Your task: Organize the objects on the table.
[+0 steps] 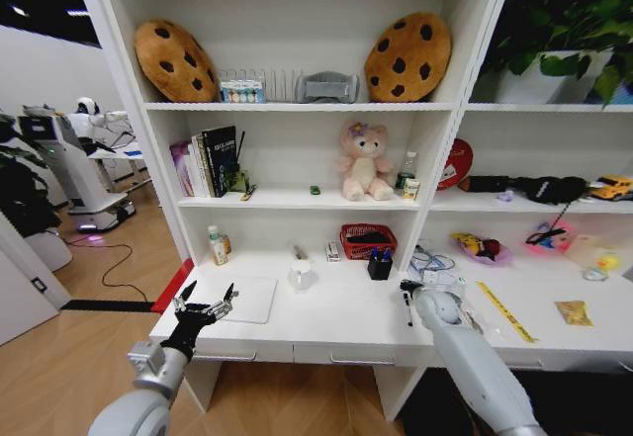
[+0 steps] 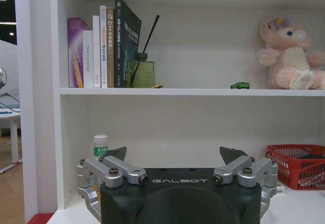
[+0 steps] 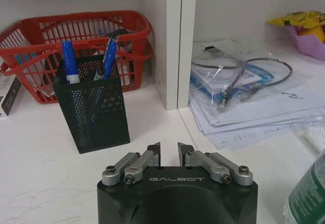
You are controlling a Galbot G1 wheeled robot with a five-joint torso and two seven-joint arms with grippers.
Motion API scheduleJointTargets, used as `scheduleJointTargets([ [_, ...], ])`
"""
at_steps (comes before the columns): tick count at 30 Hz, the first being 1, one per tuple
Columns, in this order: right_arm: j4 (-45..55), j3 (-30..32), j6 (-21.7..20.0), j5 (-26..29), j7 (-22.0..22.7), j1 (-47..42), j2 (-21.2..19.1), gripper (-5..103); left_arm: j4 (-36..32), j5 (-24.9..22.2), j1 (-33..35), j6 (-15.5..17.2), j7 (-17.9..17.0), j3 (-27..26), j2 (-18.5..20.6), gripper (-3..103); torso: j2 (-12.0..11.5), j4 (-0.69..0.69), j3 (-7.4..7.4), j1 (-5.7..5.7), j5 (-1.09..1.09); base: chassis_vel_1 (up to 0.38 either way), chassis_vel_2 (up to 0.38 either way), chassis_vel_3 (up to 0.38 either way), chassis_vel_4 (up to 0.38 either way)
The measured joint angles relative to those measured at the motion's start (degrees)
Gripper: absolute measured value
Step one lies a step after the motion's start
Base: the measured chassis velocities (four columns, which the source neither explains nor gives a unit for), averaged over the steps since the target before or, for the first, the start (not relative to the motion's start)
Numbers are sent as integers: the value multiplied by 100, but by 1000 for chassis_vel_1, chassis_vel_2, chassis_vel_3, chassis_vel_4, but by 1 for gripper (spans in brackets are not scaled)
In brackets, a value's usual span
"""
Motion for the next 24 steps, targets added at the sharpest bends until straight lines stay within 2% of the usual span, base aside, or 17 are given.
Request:
scheduleJointTargets([
  [1, 0, 0, 0, 0, 0, 0, 0, 18, 0, 0, 0, 0, 0, 0, 0, 100, 0, 0, 0, 0, 0, 0, 0, 0, 0],
  [3, 211, -34, -100, 352, 323, -100, 6, 29, 0, 0, 0, 0, 0, 0, 0, 100, 0, 1, 0, 0, -1, 0, 0, 0, 0],
  [4, 211, -34, -100, 352, 323, -100, 6, 29, 0, 0, 0, 0, 0, 0, 0, 100, 0, 1, 0, 0, -1, 0, 0, 0, 0],
  [6, 273, -40, -115, 402, 386, -160, 16, 39, 0, 0, 0, 0, 0, 0, 0, 100, 0, 0, 0, 0, 0, 0, 0, 0, 0],
  [9, 295, -40, -118, 420, 446, -199, 36, 45, 0, 0, 0, 0, 0, 0, 0, 100, 0, 0, 0, 0, -1, 0, 0, 0, 0],
  [10, 319, -35, -124, 445, 499, -236, 44, 56, 0, 0, 0, 0, 0, 0, 0, 100, 0, 1, 0, 0, 0, 0, 0, 0, 0],
  [11, 343, -25, -142, 470, 524, -272, 41, 62, 0, 0, 0, 0, 1, 0, 0, 100, 0, 1, 0, 0, 0, 0, 0, 0, 0],
  [12, 343, -25, -142, 470, 524, -272, 41, 62, 0, 0, 0, 0, 1, 0, 0, 100, 0, 1, 0, 0, 0, 0, 0, 0, 0],
  [13, 359, -15, -155, 495, 549, -300, 36, 67, 0, 0, 0, 0, 1, 0, 0, 100, 0, 0, 0, 0, -1, 0, 0, 0, 0],
  [15, 360, -11, -161, 510, 566, -311, 34, 67, 0, 0, 0, 0, 1, 0, 0, 100, 0, 0, 0, 0, -1, 0, 0, 0, 0],
  [17, 366, -6, -173, 554, 603, -330, 29, 78, 0, 0, 0, 0, 1, 0, 0, 100, 0, 0, 0, 0, -1, 0, 0, 0, 0],
  [19, 370, -6, -183, 617, 644, -331, 38, 83, 0, 0, 0, 0, 1, 0, 0, 100, 0, 0, -1, 0, -1, 0, 0, 0, 0],
  [24, 323, -9, -187, 646, 663, -314, 83, 76, 0, 0, 0, 0, 2, 0, 0, 100, 0, 1, 0, 0, -1, 0, 0, 0, 0],
])
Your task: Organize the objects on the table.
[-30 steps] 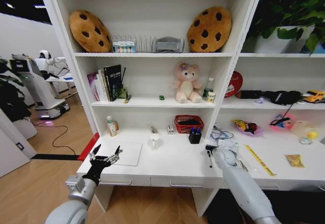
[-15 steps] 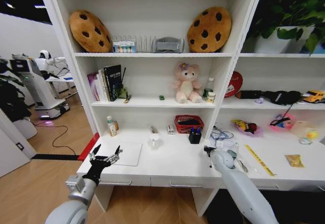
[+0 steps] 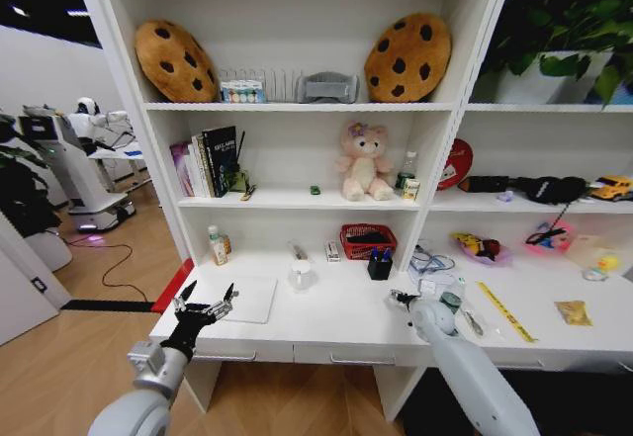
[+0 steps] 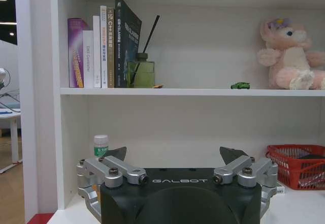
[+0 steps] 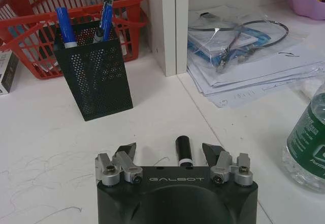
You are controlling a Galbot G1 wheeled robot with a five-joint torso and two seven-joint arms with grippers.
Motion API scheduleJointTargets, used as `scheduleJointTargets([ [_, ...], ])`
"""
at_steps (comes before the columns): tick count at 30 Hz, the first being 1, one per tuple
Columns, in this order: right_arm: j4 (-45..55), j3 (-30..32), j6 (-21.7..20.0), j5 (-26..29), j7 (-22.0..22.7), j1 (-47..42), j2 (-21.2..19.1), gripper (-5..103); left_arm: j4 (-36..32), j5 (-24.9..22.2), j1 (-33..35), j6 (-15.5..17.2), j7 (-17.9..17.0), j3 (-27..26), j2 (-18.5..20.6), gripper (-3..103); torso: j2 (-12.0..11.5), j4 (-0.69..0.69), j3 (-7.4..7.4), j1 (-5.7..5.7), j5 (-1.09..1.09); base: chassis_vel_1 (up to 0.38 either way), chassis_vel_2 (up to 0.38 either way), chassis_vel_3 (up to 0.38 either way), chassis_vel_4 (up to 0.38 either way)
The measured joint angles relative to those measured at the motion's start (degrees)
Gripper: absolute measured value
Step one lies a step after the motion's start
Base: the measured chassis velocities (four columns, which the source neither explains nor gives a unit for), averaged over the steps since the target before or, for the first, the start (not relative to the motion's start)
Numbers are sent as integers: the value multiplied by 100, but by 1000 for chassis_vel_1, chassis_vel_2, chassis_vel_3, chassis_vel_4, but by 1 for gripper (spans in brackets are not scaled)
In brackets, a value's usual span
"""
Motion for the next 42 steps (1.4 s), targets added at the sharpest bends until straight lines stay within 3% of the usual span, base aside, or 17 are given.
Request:
scheduleJointTargets([
  [9, -107, 44, 3, -31, 9, -28, 69, 73, 0, 0, 0, 0, 0, 0, 0, 100, 1, 0, -1, 0, -1, 0, 0, 0, 0],
  [15, -161, 77, 15, -56, 7, -23, 80, 57, 0, 0, 0, 0, 0, 0, 0, 100, 2, 0, -1, 0, -3, 0, 0, 0, 0],
  [17, -177, 86, 18, -58, 5, -19, 81, 41, 0, 0, 0, 0, 0, 0, 0, 100, 2, -1, -1, 0, -3, 0, 0, 0, 0],
  [18, -177, 86, 18, -58, 5, -19, 81, 41, 0, 0, 0, 0, 0, 0, 0, 100, 2, -1, -1, 0, -3, 0, 0, 0, 0],
  [23, -171, 87, 29, -38, -5, -19, 89, 19, 0, 0, 0, 0, 0, 0, 0, 100, 1, 0, 0, 0, 1, 0, 0, 0, 0],
  [25, -154, 72, 41, -36, -6, -19, 90, 19, 0, 0, 0, 0, 0, 0, 0, 100, 1, 0, 0, 0, 2, 0, 0, 0, 0],
  [26, -129, 58, 76, -36, -23, -18, 90, 11, 0, 0, 0, 0, 0, 0, 0, 100, 1, 0, 0, 0, 3, 0, 0, 0, 0],
  [30, -92, 21, 301, -205, -224, 18, 79, 10, 0, 0, 0, 0, 0, 0, 0, 100, 0, -1, 1, 0, 4, 0, 0, 0, 0],
  [32, -106, -92, 968, -858, -764, 164, 26, 10, 0, 0, 0, 0, 0, 0, 0, 100, 0, -1, 1, 0, 1, 0, 0, 0, 0],
  [35, -152, -163, 1294, -1199, -1117, 269, 3, 10, 1, 0, 0, 0, 0, 0, 0, 100, 0, -1, 1, 0, 2, 0, 0, 0, 0],
  [37, -471, -285, 2329, -2052, -2261, 586, -6, 10, 0, 0, 0, 0, 0, 0, 0, 100, 0, -1, 1, 0, 0, 0, 0, 0, 0],
  [38, -471, -285, 2329, -2052, -2261, 586, -6, 10, 0, 0, 0, 0, 0, 0, 0, 100, 0, -1, 1, 0, 0, 0, 0, 0, 0],
  [40, -994, -412, 3341, -2636, -3095, 1077, 172, 10, 0, 0, 0, 0, 2, 0, 0, 100, 0, 0, 1, 0, 0, 0, 0, 0, 0],
  [41, -994, -412, 3341, -2636, -3095, 1077, 172, 10, 0, 0, 0, 0, 2, 0, 0, 100, 0, 0, 1, 0, 0, 0, 0, 0, 0],
  [42, -1264, -449, 3752, -2833, -3352, 1296, 301, 10, 0, 0, 0, 0, 2, 1, 0, 100, 0, 1, 1, 0, 0, 0, 0, 0, 0],
])
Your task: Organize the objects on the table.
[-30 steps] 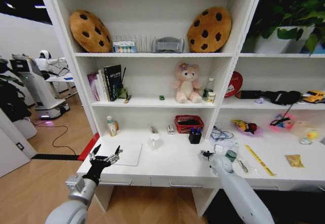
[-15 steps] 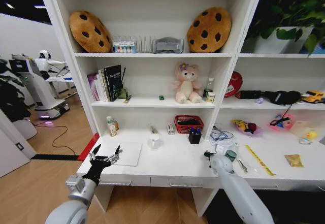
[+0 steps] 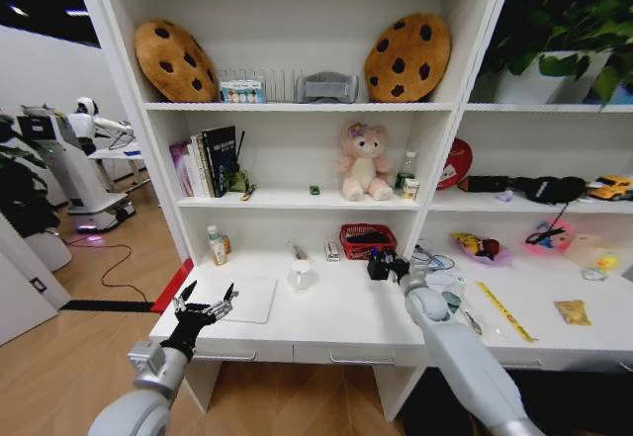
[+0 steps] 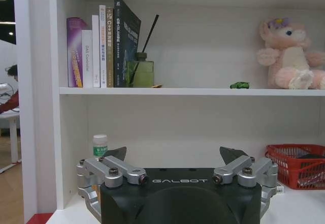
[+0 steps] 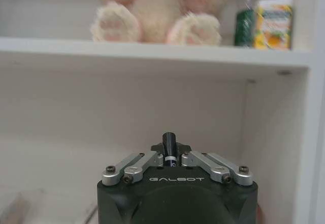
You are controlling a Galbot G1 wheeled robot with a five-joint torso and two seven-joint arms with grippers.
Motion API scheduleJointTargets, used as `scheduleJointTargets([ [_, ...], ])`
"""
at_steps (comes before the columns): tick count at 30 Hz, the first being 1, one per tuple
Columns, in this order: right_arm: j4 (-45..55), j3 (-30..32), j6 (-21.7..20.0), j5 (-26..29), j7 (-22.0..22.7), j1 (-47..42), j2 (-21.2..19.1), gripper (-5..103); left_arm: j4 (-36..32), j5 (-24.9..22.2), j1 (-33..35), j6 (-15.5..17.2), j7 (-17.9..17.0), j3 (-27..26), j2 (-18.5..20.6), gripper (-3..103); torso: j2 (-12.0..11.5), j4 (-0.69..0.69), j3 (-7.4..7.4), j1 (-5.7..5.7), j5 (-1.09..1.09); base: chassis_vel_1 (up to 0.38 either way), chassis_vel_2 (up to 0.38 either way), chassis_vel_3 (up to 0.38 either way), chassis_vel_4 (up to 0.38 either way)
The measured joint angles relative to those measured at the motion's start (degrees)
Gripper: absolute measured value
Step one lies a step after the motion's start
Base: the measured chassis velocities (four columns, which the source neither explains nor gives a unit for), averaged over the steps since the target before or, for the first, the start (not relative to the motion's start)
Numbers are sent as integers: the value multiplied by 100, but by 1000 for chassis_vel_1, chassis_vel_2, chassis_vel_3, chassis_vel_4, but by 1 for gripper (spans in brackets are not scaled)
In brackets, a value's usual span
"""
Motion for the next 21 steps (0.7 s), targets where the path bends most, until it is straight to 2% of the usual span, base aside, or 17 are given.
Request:
scheduleJointTargets([
  [2, -106, -6, 148, -88, -99, 73, 49, 10, 0, 0, 0, 0, -2, -1, 0, 100, 0, 2, 0, 0, -1, 0, 0, 0, 0],
  [4, -943, 21, 955, -783, -605, 526, 401, 10, 0, 0, 0, 0, -1, 0, 0, 100, 0, 1, 0, 0, 1, 0, 0, 0, 0],
  [7, -1203, 49, 1137, -900, -711, 636, 491, 10, 0, 0, 0, 0, -2, 0, 0, 100, 0, 0, 0, 0, 0, 0, 0, 0, 0],
  [9, -1761, 128, 1610, -1107, -935, 836, 639, 10, 0, 0, 0, 0, -2, 0, 0, 100, 0, -1, 0, 0, 0, 0, 0, 0, 0],
  [10, -1761, 128, 1610, -1107, -935, 836, 639, 10, 0, 0, 0, 0, -2, 0, 0, 100, 0, -1, 0, 0, 0, 0, 0, 0, 0],
  [11, -1988, 190, 1853, -1242, -994, 913, 690, 10, 0, 0, 0, 0, -2, 0, 0, 100, 0, -1, 0, 0, 0, 0, 0, 0, 0],
  [12, -1988, 190, 1853, -1242, -994, 913, 690, 10, 0, 0, 0, 0, -2, 0, 0, 100, 0, -1, 0, 0, 0, 0, 0, 0, 0],
  [14, -2175, 292, 2107, -1400, -1094, 985, 709, 10, 0, 0, 0, 0, -1, 0, 0, 100, 0, -2, 0, 0, -1, 0, 0, 0, 0],
  [21, -2268, 402, 2346, -1339, -1193, 939, 694, 10, 0, 0, 0, 0, -2, 0, 0, 100, 0, -2, -1, 0, 0, 0, 0, 0, 0],
])
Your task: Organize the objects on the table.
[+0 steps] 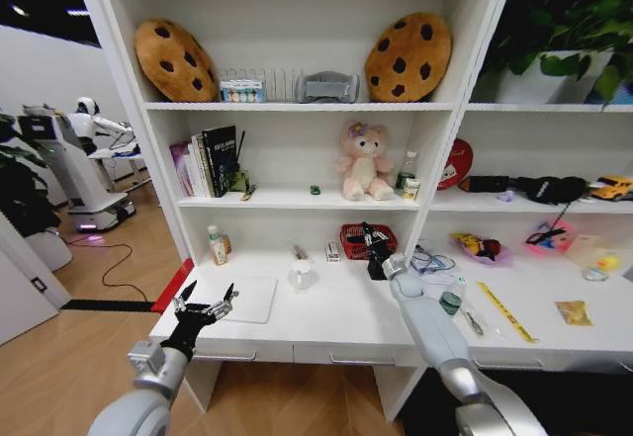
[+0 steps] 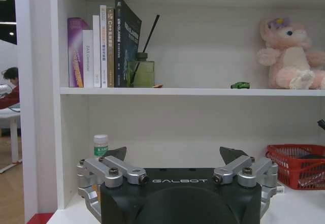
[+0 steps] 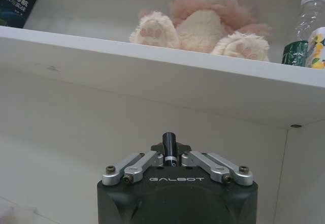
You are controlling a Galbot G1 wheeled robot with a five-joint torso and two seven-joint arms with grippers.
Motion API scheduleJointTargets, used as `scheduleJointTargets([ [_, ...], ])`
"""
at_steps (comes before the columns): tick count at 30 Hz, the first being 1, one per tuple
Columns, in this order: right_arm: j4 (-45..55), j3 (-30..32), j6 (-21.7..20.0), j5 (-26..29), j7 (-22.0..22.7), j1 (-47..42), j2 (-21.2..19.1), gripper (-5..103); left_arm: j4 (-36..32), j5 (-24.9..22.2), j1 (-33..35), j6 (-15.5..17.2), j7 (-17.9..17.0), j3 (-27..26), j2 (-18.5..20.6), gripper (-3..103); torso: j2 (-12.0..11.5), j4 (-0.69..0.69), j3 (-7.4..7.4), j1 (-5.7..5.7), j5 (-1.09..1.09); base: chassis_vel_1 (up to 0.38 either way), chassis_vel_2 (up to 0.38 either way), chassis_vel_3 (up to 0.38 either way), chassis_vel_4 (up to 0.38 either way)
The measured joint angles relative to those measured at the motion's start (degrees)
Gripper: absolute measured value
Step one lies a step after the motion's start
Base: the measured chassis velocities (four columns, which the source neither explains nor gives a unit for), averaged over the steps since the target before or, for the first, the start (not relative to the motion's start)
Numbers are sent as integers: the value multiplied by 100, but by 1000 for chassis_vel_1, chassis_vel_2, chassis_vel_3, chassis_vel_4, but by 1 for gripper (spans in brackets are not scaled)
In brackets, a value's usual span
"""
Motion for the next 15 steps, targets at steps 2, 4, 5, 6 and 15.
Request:
scheduleJointTargets([
  [2, 0, 40, 68, 37, -19, -36, -1, 10, 0, 0, 0, 0, 0, 0, 0, 100, 0, 0, 0, 0, 0, 0, 0, 0, 0],
  [4, 0, 143, 256, 52, -52, -99, -12, 10, 0, 0, 0, 0, 0, 0, 0, 100, 0, 0, 0, 0, 1, 0, 0, 0, 0],
  [5, 3, 183, 316, 50, -62, -120, -19, 10, 0, 0, 0, 0, 0, 0, 0, 100, 0, 0, 0, 0, 0, 0, 0, 0, 0],
  [6, 6, 222, 364, 50, -68, -142, -24, 10, 0, 0, 0, 0, 0, 0, 0, 100, 1, 0, 0, 0, 0, 0, 0, 0, 0],
  [15, -417, 587, 643, 109, -300, -117, -73, 10, 0, 0, 0, 0, -1, 0, 0, 100, 1, 0, 0, 0, 1, 0, 0, 0, 0],
])
